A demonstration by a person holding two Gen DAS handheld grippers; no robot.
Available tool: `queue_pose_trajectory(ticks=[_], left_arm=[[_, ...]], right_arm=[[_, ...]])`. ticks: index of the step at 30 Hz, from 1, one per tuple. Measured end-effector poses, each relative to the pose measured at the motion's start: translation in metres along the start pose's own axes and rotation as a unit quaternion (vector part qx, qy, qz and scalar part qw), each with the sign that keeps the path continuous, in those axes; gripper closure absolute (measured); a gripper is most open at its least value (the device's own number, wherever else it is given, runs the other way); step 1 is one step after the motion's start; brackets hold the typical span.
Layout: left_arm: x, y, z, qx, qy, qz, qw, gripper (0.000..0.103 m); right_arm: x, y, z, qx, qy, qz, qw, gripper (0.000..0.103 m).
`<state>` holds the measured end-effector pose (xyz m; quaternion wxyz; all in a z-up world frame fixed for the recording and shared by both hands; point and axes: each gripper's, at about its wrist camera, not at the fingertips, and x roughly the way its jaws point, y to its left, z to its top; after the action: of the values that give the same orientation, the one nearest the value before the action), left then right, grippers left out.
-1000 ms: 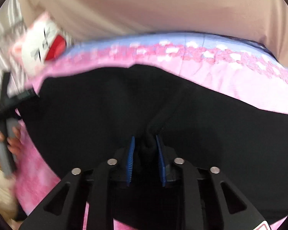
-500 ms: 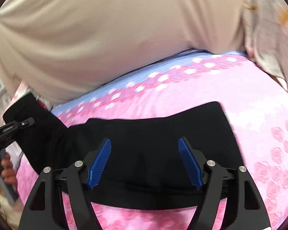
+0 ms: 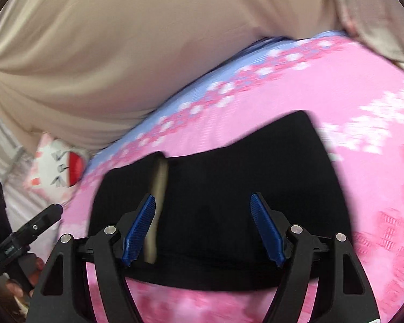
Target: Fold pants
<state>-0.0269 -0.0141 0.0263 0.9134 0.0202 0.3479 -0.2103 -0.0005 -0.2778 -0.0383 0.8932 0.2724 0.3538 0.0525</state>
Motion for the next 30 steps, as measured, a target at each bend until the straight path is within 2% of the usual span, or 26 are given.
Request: queue_pose_trajectory(ticks=[3,5,8,9,10,12,13,14,16,17,19,22,24,25,26,27,28,29,30], left_arm=[[-0.006,0.031,-0.001,-0.009,-0.01,0.088,0.996,0.005],[-0.003,0.056,-0.005,-0.022,-0.001,0.148,0.9887,0.005],[-0.001,0.093,-0.011,-0.06,0.014,0.168,0.9838,0.005],[-0.001,0.099,-0.013,-0.068,0.015,0.171,0.9828,0.005],[-0.002,0.107,-0.015,-0.074,0.015,0.175,0.9817,0.005],[-0.002,0.115,-0.015,-0.077,0.016,0.183,0.98,0.005],[-0.001,0.117,-0.013,-0.076,0.016,0.184,0.9798,0.005],[-0.002,0.118,-0.012,-0.074,0.013,0.184,0.98,0.005],[-0.005,0.116,-0.008,-0.071,0.007,0.178,0.9813,0.005],[-0.005,0.113,-0.006,-0.071,0.003,0.173,0.9824,0.005],[-0.006,0.107,-0.006,-0.071,-0.004,0.159,0.9848,0.005],[0.004,0.1,-0.012,-0.065,0.009,0.148,0.9868,0.005],[0.016,0.095,-0.015,-0.062,0.025,0.143,0.9874,0.005],[0.024,0.09,-0.017,-0.061,0.039,0.137,0.988,0.005],[0.031,0.085,-0.017,-0.059,0.05,0.129,0.9887,0.005],[0.034,0.081,-0.017,-0.058,0.055,0.123,0.9892,0.005],[0.036,0.076,-0.015,-0.054,0.058,0.119,0.9897,0.005],[0.036,0.071,-0.013,-0.047,0.055,0.121,0.99,0.005],[0.034,0.068,-0.012,-0.04,0.05,0.126,0.99,0.005]], right_arm=[[0.034,0.03,0.001,-0.039,0.037,0.028,0.998,0.02],[0.06,0.045,-0.002,-0.06,0.064,0.018,0.996,0.02],[0.091,0.053,-0.009,-0.061,0.094,0.013,0.994,0.02],[0.096,0.06,-0.014,-0.065,0.09,0.022,0.994,0.031],[0.098,0.068,-0.017,-0.081,0.09,0.02,0.992,0.06],[0.096,0.088,-0.018,-0.107,0.091,0.035,0.989,0.071],[0.089,0.097,-0.013,-0.119,0.084,0.048,0.988,0.086],[0.081,0.102,-0.007,-0.126,0.076,0.049,0.988,0.093],[0.045,0.101,0.02,-0.131,0.035,0.048,0.99,0.099],[0.032,0.096,0.029,-0.13,0.025,0.045,0.99,0.099],[-0.005,0.072,0.049,-0.125,-0.005,-0.003,0.992,0.099],[-0.029,0.02,0.055,-0.087,-0.011,-0.064,0.994,0.096],[-0.021,-0.023,0.044,-0.046,0.015,-0.1,0.994,0.088],[-0.014,-0.038,0.037,-0.029,0.033,-0.115,0.992,0.081],[-0.008,-0.054,0.027,0.009,0.05,-0.124,0.991,0.068],[-0.01,-0.062,0.02,0.032,0.048,-0.1,0.993,0.068],[-0.018,-0.067,0.013,0.057,0.034,-0.057,0.996,0.067],[-0.03,-0.069,0.007,0.065,0.018,-0.036,0.997,0.06],[-0.038,-0.067,0.004,0.062,0.004,-0.035,0.997,0.055]])
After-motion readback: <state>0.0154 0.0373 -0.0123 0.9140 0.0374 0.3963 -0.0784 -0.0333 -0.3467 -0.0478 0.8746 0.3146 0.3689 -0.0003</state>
